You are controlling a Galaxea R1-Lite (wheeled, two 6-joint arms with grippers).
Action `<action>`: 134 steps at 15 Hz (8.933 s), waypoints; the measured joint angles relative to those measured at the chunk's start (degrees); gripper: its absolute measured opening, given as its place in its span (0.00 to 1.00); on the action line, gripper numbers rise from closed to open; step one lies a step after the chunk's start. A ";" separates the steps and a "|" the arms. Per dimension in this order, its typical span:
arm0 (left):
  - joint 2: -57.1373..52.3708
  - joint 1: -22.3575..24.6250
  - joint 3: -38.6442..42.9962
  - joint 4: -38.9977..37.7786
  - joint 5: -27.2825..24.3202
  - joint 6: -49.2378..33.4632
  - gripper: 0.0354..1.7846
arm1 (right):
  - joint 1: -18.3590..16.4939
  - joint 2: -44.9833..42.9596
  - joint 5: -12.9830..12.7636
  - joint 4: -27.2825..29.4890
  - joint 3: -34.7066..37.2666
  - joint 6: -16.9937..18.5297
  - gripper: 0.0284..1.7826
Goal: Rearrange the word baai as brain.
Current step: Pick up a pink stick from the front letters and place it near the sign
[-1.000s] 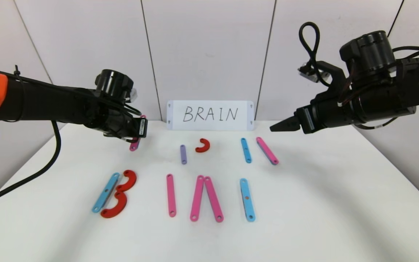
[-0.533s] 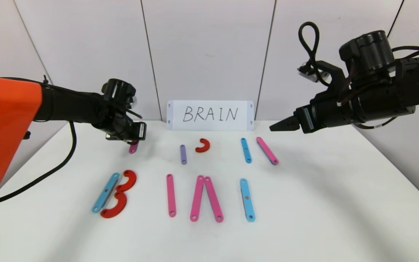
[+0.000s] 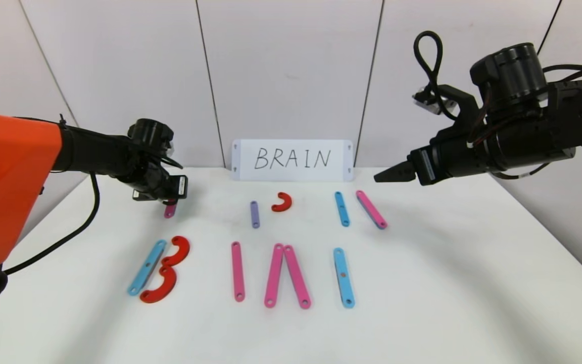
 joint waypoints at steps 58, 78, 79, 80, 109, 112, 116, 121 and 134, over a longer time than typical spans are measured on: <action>-12.90 -28.05 25.97 3.28 7.86 -23.41 0.96 | -10.56 3.52 5.80 1.90 -6.25 -0.09 0.97; -13.36 -27.94 22.00 3.67 7.78 -22.52 0.14 | -11.06 3.52 5.78 1.90 -6.58 -0.11 0.97; -13.59 -27.87 20.32 3.97 7.80 -22.21 0.14 | -11.19 3.54 5.78 1.90 -6.67 -0.09 0.97; -13.75 -27.77 18.53 4.28 7.80 -21.66 0.14 | -11.30 3.54 5.78 1.90 -6.72 -0.09 0.97; 8.06 -32.60 -14.49 -6.17 4.44 -25.08 0.14 | -16.46 2.12 9.42 5.52 -11.02 -0.13 0.97; 9.20 -33.07 -14.58 -7.35 4.49 -23.89 0.14 | -16.46 1.73 9.58 6.07 -11.19 -0.13 0.97; 10.31 -33.43 -14.47 -7.33 2.07 -18.32 0.14 | -16.65 1.51 9.58 6.14 -11.33 -0.15 0.97; 10.40 -33.01 -13.23 -6.86 -4.24 -8.19 0.14 | -16.79 0.96 9.62 6.35 -11.35 -0.17 0.97; 10.67 -32.35 -12.92 -6.47 -10.39 7.72 0.14 | -16.79 0.83 9.62 6.38 -11.26 -0.20 0.97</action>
